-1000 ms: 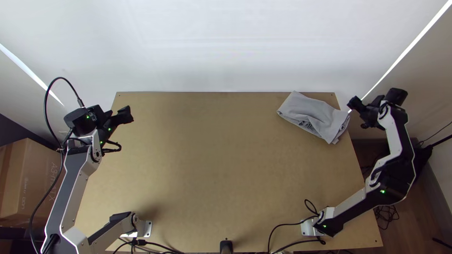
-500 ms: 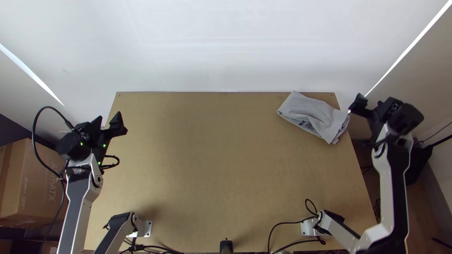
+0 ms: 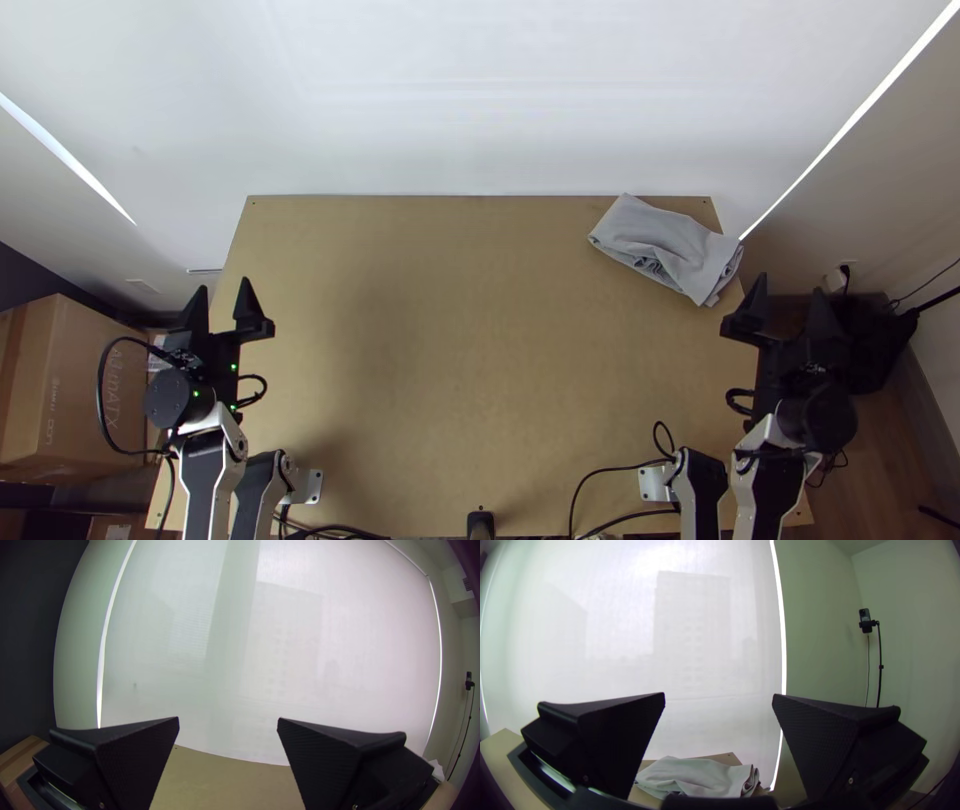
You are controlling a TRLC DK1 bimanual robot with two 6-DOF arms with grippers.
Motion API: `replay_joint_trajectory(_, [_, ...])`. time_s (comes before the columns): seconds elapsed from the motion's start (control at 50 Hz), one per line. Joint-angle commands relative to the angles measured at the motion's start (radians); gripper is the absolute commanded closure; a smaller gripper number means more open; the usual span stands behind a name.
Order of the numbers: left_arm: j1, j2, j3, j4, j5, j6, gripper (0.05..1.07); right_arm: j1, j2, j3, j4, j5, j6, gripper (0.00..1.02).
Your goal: Fold the t-shirt
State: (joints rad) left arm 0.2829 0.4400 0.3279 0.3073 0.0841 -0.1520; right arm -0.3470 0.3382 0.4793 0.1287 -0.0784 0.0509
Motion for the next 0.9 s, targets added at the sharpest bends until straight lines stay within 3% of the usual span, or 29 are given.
replay_joint_trajectory(0.0, [-0.016, -0.063, -0.072, 0.046, -0.02, 0.012, 0.1, 0.013, -0.085, -0.079, 0.012, 0.009, -0.005, 0.03])
replay_joint_trajectory(0.28, [-0.102, -0.435, -0.286, 0.015, -0.02, 0.049, 0.1, 0.009, -0.326, -0.304, 0.092, 0.039, -0.01, 0.03])
replay_joint_trajectory(0.42, [-0.114, -0.442, -0.317, -0.017, -0.021, 0.054, 0.1, 0.014, -0.344, -0.378, 0.083, 0.062, 0.0, 0.03])
replay_joint_trajectory(0.58, [-0.117, -0.442, -0.331, -0.093, -0.021, 0.015, 0.1, 0.023, -0.344, -0.458, 0.066, 0.069, 0.061, 0.03])
replay_joint_trajectory(0.68, [-0.117, -0.443, -0.331, -0.146, -0.021, 0.005, 0.1, 0.016, -0.344, -0.473, -0.006, 0.068, 0.101, 0.03])
replay_joint_trajectory(0.78, [-0.097, -0.437, -0.325, -0.318, -0.026, 0.015, 0.1, 0.023, -0.344, -0.473, -0.126, 0.068, 0.104, 0.03])
replay_joint_trajectory(0.88, [-0.077, -0.442, -0.325, -0.31, -0.032, 0.017, 0.1, 0.057, -0.337, -0.47, -0.15, 0.085, 0.101, 0.03])
